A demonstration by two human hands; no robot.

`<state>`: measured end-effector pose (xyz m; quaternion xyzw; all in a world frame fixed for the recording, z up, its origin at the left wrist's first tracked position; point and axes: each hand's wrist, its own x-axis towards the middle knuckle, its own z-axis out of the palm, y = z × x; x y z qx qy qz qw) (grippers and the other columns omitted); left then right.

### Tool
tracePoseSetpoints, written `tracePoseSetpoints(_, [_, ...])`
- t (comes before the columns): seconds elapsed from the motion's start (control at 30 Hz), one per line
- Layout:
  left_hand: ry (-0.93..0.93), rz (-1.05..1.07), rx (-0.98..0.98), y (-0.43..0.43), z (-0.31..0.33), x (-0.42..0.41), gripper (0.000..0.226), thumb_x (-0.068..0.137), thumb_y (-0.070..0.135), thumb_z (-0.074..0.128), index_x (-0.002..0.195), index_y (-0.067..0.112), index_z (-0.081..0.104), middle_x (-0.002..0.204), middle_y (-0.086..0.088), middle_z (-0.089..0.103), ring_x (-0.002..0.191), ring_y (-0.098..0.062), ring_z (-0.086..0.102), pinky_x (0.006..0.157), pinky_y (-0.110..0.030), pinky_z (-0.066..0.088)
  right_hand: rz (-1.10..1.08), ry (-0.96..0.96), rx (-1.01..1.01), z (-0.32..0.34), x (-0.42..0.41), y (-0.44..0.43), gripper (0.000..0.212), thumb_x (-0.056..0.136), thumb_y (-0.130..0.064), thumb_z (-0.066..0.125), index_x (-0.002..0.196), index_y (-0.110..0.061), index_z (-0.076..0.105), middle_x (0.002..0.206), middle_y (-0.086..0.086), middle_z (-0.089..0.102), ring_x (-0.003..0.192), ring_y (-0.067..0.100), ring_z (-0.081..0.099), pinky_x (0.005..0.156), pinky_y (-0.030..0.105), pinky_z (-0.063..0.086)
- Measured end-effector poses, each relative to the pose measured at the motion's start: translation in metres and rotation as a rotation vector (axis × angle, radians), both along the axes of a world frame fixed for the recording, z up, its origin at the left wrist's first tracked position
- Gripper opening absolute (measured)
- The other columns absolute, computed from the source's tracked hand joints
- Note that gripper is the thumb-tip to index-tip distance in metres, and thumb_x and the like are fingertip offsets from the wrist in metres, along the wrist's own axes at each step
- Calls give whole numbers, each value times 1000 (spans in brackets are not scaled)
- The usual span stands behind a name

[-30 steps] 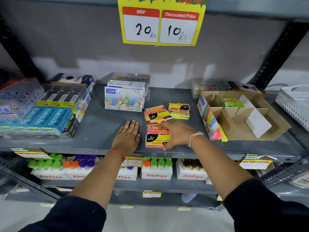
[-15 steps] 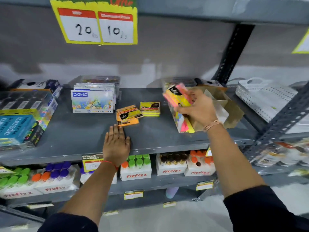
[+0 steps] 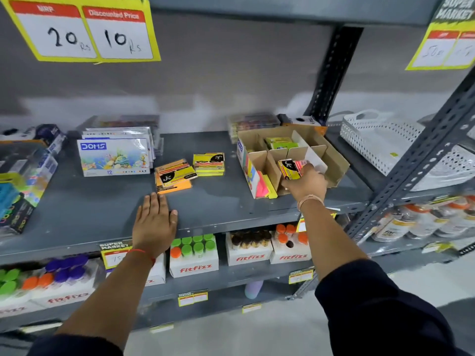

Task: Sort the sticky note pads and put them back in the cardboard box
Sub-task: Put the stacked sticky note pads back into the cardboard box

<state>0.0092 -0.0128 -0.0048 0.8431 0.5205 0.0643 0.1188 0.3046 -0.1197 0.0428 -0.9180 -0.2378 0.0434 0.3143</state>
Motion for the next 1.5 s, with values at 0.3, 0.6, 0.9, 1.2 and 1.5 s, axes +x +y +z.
tracePoseSetpoints(0.3, [29, -10, -15, -1, 2, -1, 57, 98, 32, 19, 145, 4, 2, 158, -17, 0, 147, -27, -2, 120, -37, -2, -20, -8, -67, -17, -4, 8, 47, 71, -36, 73, 103, -4, 61, 107, 22, 64, 104, 41, 55, 88, 40, 47])
tracePoseSetpoints(0.6, [36, -18, -14, -1, 3, -1, 58, 98, 32, 20, 145, 3, 2, 158, -16, 1, 147, -27, -1, 120, -37, -1, 29, 91, 32, -11, -9, 5, 24, 80, -16, 60, 94, 2, 68, 102, 22, 70, 102, 40, 59, 96, 42, 47])
tracePoseSetpoints(0.9, [39, -44, -47, 1, 6, -4, 58, 98, 34, 15, 145, 3, 1, 158, -15, -1, 147, -24, -4, 120, -34, -3, 20, -292, 260, 28, -26, 10, 27, 80, -3, 50, 100, 3, 68, 116, 25, 65, 117, 37, 55, 100, 38, 41])
tracePoseSetpoints(1.2, [-47, -24, 40, 10, -5, -22, 95, 68, 53, -12, 145, 3, 14, 157, -14, 14, 147, -26, 9, 120, -36, 5, 1026, -491, -257, 28, -122, 117, 66, 90, -28, 55, 147, -12, 25, 160, 9, 10, 148, 27, 5, 120, 36, 11])
tracePoseSetpoints(1.5, [-36, -24, 71, 12, -9, -21, 89, 70, 47, -16, 145, 4, 6, 158, -13, 6, 147, -24, 3, 116, -30, -5, 1093, -501, -456, -12, -147, 149, 52, 94, -24, 44, 143, -11, 34, 150, 12, 35, 136, 31, 34, 116, 37, 20])
